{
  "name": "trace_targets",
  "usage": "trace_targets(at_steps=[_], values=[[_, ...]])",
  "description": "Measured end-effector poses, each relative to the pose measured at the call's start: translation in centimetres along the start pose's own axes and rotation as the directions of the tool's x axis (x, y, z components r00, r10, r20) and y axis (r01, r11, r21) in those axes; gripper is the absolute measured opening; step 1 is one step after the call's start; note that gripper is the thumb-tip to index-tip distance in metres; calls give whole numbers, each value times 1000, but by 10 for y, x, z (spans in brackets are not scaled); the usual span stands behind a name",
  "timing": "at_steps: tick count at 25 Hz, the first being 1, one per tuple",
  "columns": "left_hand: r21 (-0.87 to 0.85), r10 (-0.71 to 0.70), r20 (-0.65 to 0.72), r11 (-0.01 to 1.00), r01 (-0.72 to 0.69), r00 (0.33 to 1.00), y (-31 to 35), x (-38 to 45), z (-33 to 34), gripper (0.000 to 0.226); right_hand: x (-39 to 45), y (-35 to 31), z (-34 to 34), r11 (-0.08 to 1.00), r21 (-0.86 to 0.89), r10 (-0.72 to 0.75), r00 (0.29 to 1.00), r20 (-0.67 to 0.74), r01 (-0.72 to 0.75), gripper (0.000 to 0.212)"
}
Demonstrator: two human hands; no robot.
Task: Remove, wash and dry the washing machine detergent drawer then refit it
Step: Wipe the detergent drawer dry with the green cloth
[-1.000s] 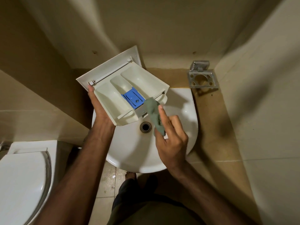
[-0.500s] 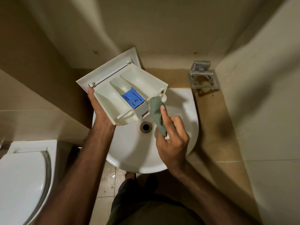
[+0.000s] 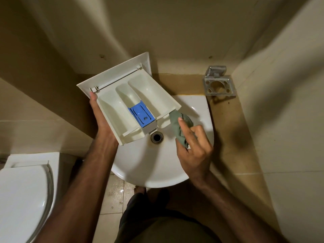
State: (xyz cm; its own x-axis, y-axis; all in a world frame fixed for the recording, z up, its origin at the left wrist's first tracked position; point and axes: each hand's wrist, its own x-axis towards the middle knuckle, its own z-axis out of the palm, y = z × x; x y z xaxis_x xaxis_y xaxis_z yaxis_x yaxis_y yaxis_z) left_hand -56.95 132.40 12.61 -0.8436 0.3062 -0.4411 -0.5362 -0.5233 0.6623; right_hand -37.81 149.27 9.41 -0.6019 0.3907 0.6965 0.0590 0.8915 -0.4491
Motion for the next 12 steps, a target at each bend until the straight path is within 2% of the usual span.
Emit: trace_targets(at_steps=[4, 7, 9, 12], values=[[37, 18, 1, 999, -18, 1000, -1, -3, 2, 65, 1, 1, 15, 979, -168, -92, 987, 134, 114, 40], [32, 13, 32, 999, -14, 999, 1, -3, 1, 66, 5, -2, 18, 976, -185, -65, 962, 264, 117, 41], [41, 15, 46, 999, -17, 999, 2, -2, -1, 67, 12, -8, 19, 992, -122, 18, 939, 343, 25, 44], [39, 11, 82, 999, -15, 997, 4, -1, 1, 74, 13, -16, 24, 981, 32, 151, 862, 483, -190, 43]])
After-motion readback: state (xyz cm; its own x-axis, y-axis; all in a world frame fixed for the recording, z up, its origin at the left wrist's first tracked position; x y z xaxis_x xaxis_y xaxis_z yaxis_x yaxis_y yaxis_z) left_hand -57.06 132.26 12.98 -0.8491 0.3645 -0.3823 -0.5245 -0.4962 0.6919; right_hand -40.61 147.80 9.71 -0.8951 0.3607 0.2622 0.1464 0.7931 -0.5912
